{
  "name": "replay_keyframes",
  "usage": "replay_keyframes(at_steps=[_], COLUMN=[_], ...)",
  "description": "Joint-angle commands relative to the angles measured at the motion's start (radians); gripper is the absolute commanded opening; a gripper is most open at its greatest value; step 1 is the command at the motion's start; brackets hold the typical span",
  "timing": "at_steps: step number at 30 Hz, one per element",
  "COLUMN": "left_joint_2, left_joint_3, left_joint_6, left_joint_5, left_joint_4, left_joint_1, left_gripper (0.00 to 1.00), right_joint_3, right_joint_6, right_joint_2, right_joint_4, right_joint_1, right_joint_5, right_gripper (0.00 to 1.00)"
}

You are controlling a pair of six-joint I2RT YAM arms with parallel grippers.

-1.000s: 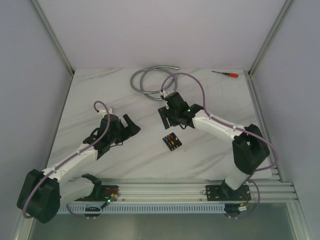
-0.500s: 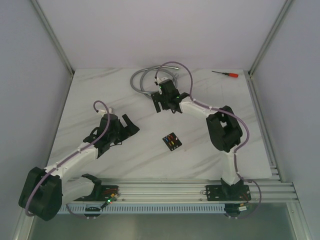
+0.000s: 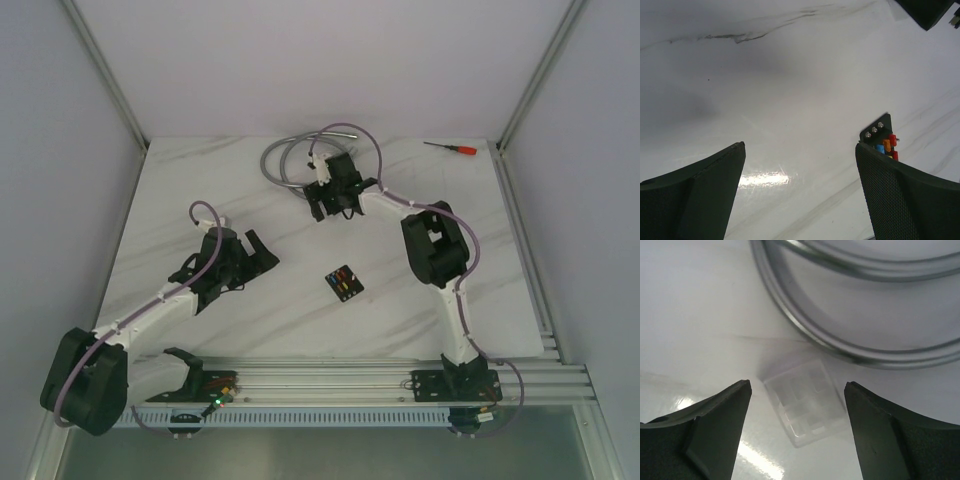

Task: Snap on the fuse box
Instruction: Pick up the fuse box cover from the center of the board, then close the fuse box cover on the fuse box base.

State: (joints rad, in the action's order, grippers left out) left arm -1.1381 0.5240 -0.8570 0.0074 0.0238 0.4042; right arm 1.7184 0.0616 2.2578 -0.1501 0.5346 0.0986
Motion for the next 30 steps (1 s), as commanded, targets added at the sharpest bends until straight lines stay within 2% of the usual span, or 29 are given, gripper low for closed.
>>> replay_keyframes(at_steps=[1,5,10,11,14,18,23,30], left_joint_2=[-0.007,-0.008,-0.009,-0.007,-0.003,0.003,0.006,0.011], left_joint_3=[0.018,0.018,0.018,0.018,0.015,0.013,0.016,0.01], left_joint_6=[0.012,0.012,0.01,0.01,0.009,0.009,0.01,0.009], left_joint_5=[0.021,0.022,0.029,0.029,0.031,0.031,0.035,0.049], left_joint_4=[0.002,0.0,-0.002,-0.003,-0.003,-0.003,-0.003,-0.004], left_joint_1=[-0.009,-0.008,-0.008,-0.008,-0.009,-0.008,-0.008,-0.009], left_gripper=[1.0,1.0,1.0,1.0,1.0,1.0,1.0,1.0], right_joint_3=[-0.011,-0.068,-0.078,-0.074,-0.063,-0.067,-0.153,-0.36], right_joint_6=[0.039,0.05,0.062,0.063,0.066,0.07,0.057,-0.024], right_joint_2=[-0.004,-0.047,-0.051,-0.047,-0.035,-0.041,-0.145,-0.397], right_joint_4=[-0.028,-0.02,-0.016,-0.015,-0.013,-0.012,-0.025,-0.12], right_joint_1=[0.008,0.017,0.026,0.026,0.032,0.039,0.053,0.093], right_joint_5=[0.132,0.109,0.037,0.028,0.004,-0.028,-0.055,-0.104], right_gripper=[0.8,0.71,0.69,0.64,0.6,0.41,0.33,0.3])
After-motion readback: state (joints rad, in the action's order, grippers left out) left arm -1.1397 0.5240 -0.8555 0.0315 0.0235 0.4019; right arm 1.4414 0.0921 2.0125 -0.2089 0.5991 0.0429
